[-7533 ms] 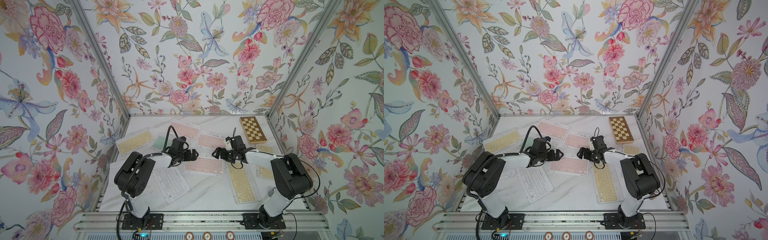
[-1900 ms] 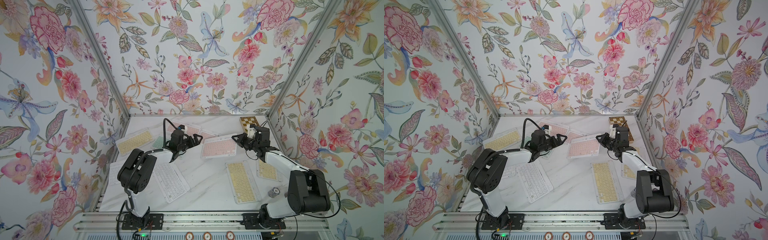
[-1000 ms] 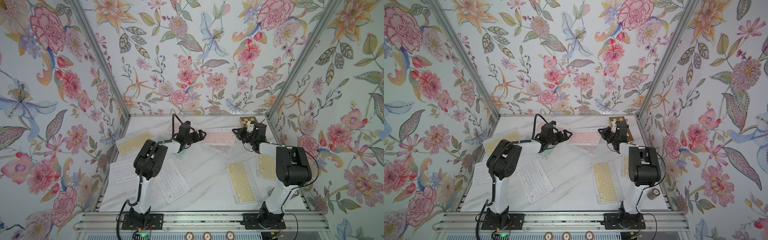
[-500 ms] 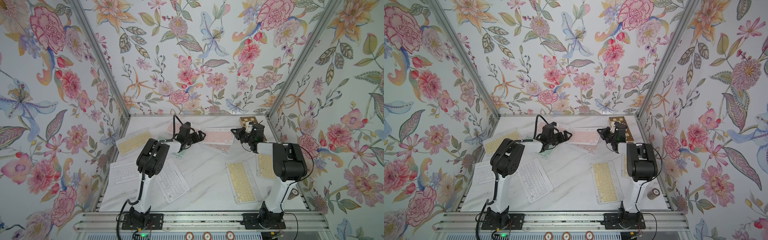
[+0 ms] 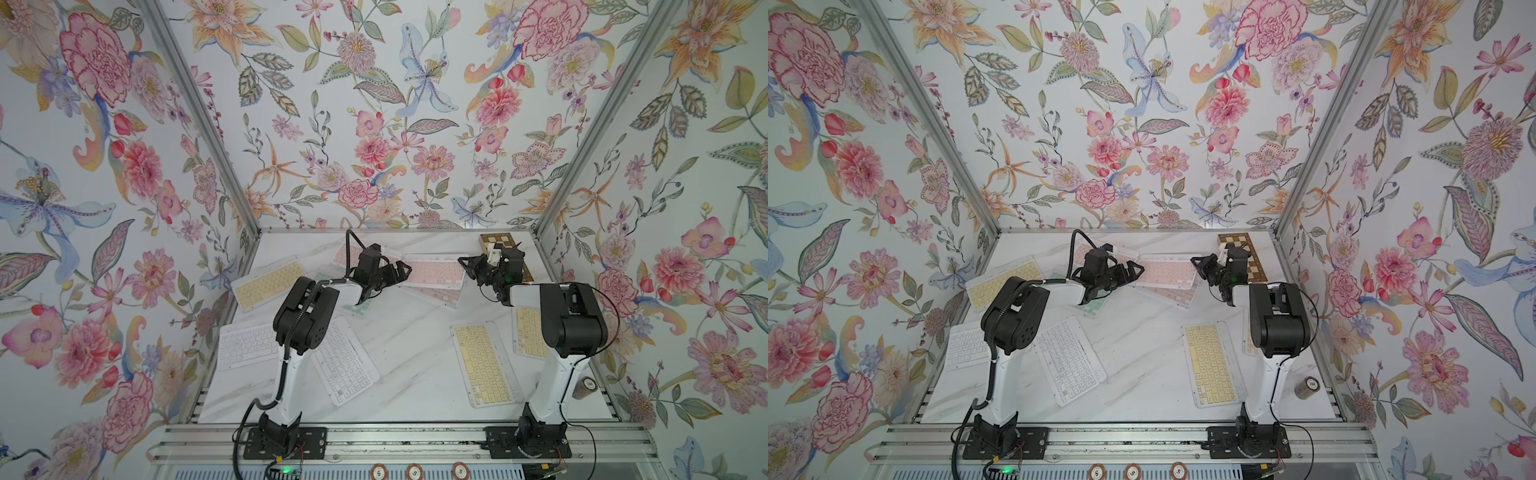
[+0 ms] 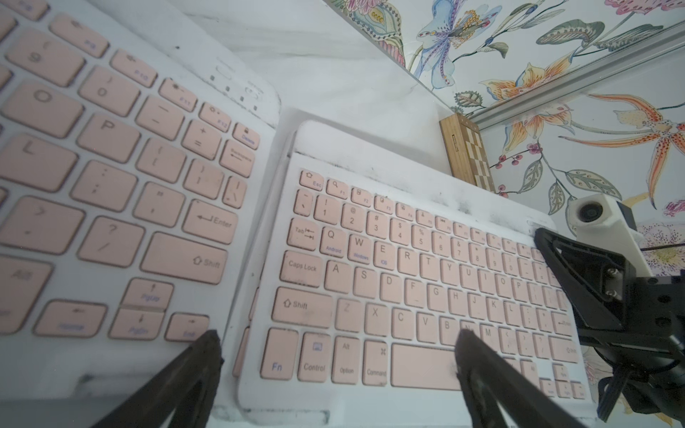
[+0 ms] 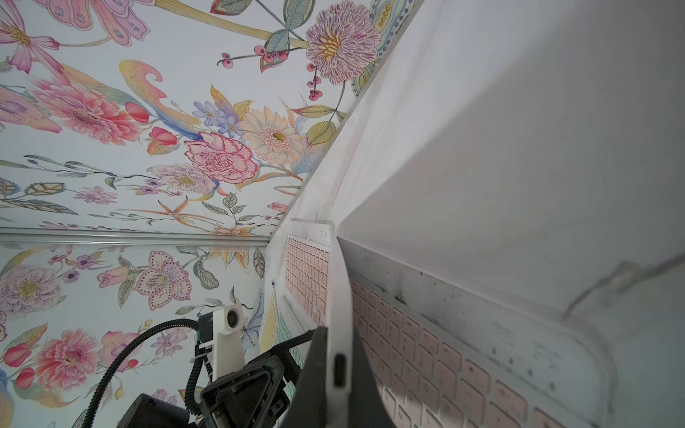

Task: Stack the numeric keypads
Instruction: Place the numeric keypad at the numeric keypad.

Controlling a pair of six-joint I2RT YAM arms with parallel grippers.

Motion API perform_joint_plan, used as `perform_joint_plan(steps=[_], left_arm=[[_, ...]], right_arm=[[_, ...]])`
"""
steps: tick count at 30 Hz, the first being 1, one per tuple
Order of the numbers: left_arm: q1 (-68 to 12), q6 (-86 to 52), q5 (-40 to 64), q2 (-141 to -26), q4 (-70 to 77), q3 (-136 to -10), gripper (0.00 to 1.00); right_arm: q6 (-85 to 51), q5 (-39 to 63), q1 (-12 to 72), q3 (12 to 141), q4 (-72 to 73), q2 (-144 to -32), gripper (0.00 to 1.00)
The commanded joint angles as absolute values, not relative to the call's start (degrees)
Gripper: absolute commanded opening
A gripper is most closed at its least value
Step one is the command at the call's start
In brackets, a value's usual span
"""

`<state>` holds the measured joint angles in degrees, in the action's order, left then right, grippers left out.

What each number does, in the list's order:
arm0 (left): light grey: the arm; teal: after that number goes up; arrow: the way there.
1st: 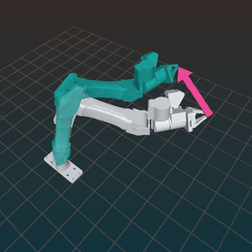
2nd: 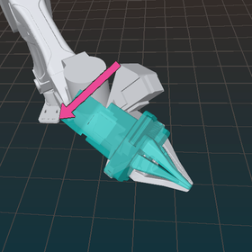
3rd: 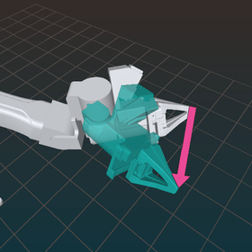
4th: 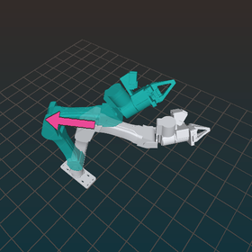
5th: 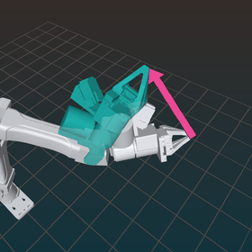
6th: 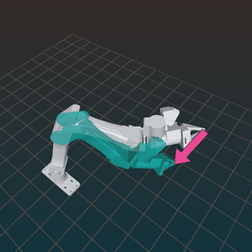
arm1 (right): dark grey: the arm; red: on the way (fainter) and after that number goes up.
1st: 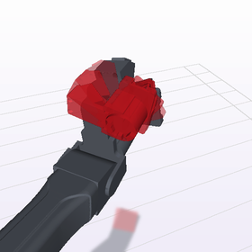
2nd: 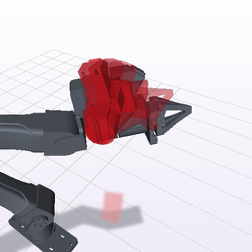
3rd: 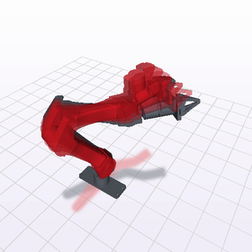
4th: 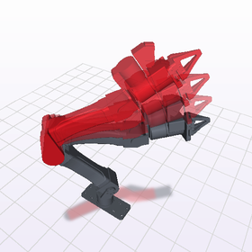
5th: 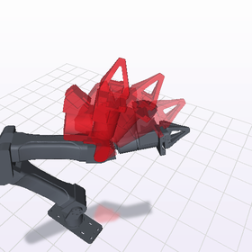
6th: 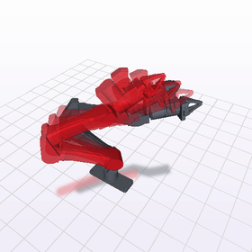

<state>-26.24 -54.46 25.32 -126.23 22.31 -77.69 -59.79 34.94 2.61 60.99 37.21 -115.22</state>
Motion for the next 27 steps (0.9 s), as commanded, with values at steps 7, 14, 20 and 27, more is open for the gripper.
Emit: perform_joint_plan(steps=[7, 14, 20, 27], left_arm=[[-25.7, -55.6, 26.6, -128.1, 24.4, -77.6, 0.99], [-25.7, -55.7, 26.8, -127.8, 24.7, -77.0, 0.99], [-25.7, -55.6, 26.8, -127.4, 24.9, -75.9, 0.99], [-25.7, -55.7, 26.8, -126.9, 25.3, -74.7, 0.99]], right_arm=[[-58.5, 34.0, 3.2, 60.0, 38.7, -117.7, 0.07], [-57.9, 33.8, 3.2, 59.2, 38.2, -118.1, 0.11], [-56.0, 33.2, 3.3, 58.9, 35.9, -118.0, 0.21], [-54.3, 32.3, 3.1, 59.0, 33.3, -117.6, 0.27]])
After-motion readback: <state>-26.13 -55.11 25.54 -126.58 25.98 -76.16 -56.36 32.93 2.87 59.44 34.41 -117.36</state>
